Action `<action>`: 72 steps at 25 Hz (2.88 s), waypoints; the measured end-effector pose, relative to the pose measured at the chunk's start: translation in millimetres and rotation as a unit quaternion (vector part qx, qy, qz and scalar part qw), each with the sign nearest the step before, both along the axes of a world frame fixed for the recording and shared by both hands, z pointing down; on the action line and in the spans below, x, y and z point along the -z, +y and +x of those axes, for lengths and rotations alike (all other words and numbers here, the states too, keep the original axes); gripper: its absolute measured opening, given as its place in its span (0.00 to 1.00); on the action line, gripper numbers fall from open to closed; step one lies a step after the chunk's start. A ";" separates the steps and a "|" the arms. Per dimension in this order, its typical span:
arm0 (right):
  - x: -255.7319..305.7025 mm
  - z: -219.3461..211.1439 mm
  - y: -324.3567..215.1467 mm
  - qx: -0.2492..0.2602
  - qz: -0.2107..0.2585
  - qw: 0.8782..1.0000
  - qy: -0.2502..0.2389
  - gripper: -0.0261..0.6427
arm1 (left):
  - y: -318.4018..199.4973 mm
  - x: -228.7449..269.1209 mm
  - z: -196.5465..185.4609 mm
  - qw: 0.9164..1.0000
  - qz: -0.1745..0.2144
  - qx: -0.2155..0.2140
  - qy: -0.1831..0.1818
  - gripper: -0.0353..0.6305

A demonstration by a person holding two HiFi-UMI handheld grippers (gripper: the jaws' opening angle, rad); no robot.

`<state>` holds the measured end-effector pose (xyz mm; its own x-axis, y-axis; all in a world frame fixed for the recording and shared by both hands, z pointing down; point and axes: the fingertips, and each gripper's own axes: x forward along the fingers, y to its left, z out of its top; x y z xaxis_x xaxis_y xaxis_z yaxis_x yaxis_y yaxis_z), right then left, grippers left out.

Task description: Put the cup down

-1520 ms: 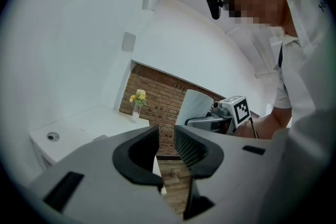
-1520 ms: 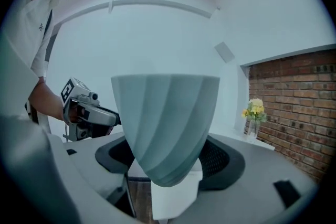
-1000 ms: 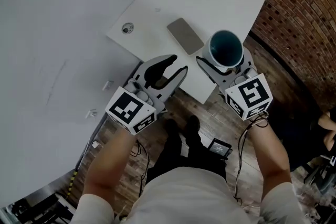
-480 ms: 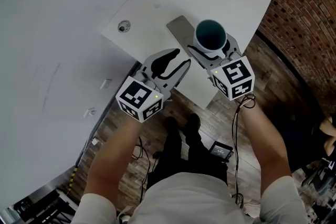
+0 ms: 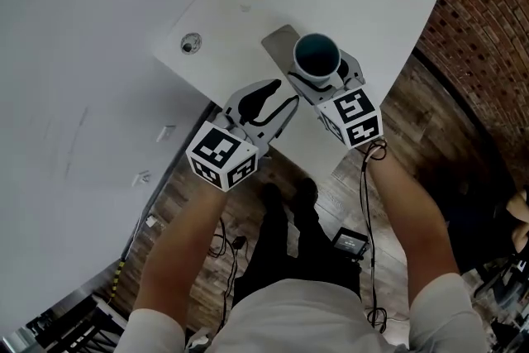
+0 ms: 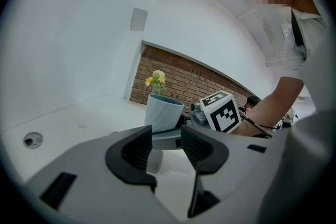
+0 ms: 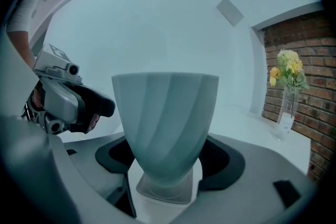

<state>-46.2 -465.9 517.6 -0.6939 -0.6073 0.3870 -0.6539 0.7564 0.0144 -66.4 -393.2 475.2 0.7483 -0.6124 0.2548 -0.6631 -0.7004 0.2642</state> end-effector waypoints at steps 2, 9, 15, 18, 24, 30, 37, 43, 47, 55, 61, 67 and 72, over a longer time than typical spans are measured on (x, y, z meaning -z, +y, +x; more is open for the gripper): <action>-10.8 -0.4 -2.8 0.000 -0.007 1.000 0.004 0.58 | -2.7 -6.9 -1.1 1.000 -0.006 0.003 -0.001 0.29; -36.9 -3.6 -10.7 -0.001 -0.019 1.000 0.009 0.58 | -10.6 -23.1 0.0 1.000 -0.021 0.007 -0.004 0.29; -50.5 -5.3 -11.4 -0.001 -0.024 1.000 0.012 0.58 | -12.8 -30.3 1.3 1.000 -0.028 0.005 -0.004 0.30; -53.6 -3.5 -11.7 -0.004 -0.025 1.000 0.009 0.58 | -12.8 -32.7 2.0 1.000 -0.031 0.004 -0.004 0.29; -54.3 -3.1 -10.5 -0.005 -0.027 1.000 0.005 0.58 | -13.9 -36.7 2.8 0.999 -0.035 0.004 -0.004 0.29; -58.3 -1.6 -7.1 -0.010 -0.033 0.999 0.001 0.58 | -13.4 -38.7 3.7 0.999 -0.037 0.004 -0.005 0.29; -59.2 3.3 -4.7 -0.022 -0.033 0.999 0.004 0.58 | -14.5 -37.8 1.5 0.999 -0.035 0.006 -0.003 0.29; -56.8 8.1 -1.1 -0.026 -0.035 0.999 0.004 0.58 | -13.6 -34.3 1.2 0.999 -0.033 0.009 -0.002 0.29; -52.4 12.2 3.1 -0.031 -0.032 0.999 0.003 0.58 | -10.3 -31.9 1.3 0.999 -0.033 0.008 -0.002 0.29; -50.8 23.0 10.9 -0.042 -0.032 0.999 0.007 0.58 | -5.3 -29.6 -1.4 0.999 -0.032 0.012 -0.001 0.29; -44.4 29.6 16.3 -0.046 -0.026 0.999 0.014 0.58 | -0.8 -22.8 0.2 1.000 -0.027 0.015 0.002 0.29; -22.3 41.8 28.9 -0.056 -0.016 0.998 0.012 0.58 | 7.2 -8.7 -1.3 0.999 -0.021 0.024 0.010 0.29; 10.1 48.3 42.8 -0.059 -0.013 0.998 0.005 0.58 | 15.6 20.5 2.8 1.000 -0.002 0.019 0.019 0.25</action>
